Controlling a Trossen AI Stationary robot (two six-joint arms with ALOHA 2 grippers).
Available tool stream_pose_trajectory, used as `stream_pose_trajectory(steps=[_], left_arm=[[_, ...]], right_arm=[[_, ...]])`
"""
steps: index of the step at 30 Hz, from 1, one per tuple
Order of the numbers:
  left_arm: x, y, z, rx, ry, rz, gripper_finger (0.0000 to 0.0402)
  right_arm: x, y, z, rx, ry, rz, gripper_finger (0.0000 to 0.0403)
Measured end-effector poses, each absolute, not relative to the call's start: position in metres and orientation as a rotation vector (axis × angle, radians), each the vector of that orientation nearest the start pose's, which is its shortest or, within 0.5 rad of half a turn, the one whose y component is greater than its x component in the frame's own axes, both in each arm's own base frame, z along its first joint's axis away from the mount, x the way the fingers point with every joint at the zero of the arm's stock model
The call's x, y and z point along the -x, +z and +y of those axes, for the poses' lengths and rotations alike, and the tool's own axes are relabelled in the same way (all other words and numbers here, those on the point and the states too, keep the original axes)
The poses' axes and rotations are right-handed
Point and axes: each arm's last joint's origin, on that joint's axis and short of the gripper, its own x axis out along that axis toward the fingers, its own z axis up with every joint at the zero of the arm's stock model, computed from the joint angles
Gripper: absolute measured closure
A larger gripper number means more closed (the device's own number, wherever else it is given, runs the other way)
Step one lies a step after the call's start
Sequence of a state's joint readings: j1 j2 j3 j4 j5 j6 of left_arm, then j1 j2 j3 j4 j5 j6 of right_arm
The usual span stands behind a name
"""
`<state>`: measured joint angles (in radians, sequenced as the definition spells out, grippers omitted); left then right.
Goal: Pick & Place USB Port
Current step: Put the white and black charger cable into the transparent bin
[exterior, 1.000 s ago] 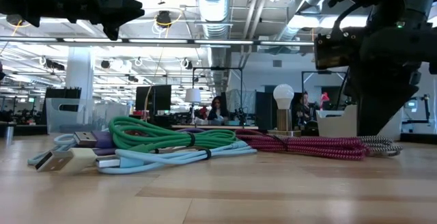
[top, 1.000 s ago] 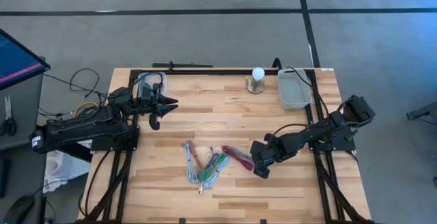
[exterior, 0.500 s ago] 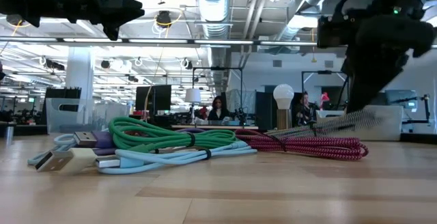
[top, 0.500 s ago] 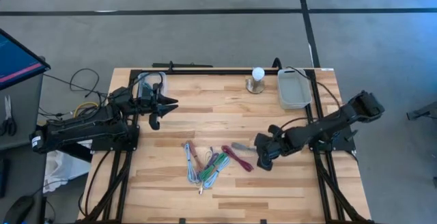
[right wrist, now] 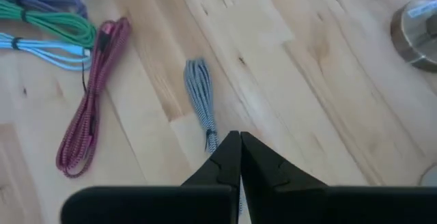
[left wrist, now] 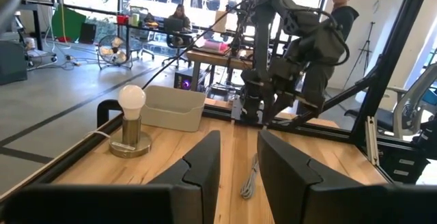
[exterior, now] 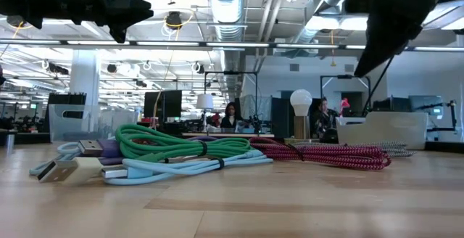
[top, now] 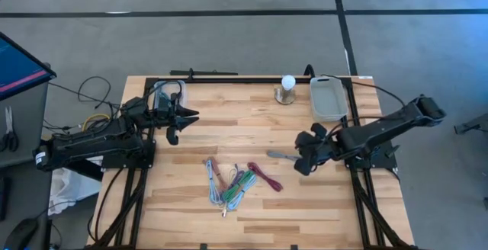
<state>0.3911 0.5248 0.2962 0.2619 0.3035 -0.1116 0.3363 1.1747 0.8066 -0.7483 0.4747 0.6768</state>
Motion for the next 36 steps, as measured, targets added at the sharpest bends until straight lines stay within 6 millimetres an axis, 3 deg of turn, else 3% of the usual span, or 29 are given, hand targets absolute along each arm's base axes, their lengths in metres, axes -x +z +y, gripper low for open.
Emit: stream_pose_trajectory(steps=[12, 26, 36], left_arm=[[-0.132, 0.242, 0.045, 0.100, 0.086, -0.035, 0.0304], [-0.136, 0.238, 0.047, 0.113, 0.088, -0.004, 0.0304], [-0.138, 0.236, 0.047, 0.117, 0.088, 0.008, 0.0304]], right_arm=[[-0.210, 0.221, 0.068, -0.307, -0.255, 1.047, 0.0397], [-0.227, 0.178, 0.064, -0.201, -0.374, 1.252, 0.0249], [-0.236, 0.155, 0.055, -0.128, -0.435, 1.346, 0.0237]])
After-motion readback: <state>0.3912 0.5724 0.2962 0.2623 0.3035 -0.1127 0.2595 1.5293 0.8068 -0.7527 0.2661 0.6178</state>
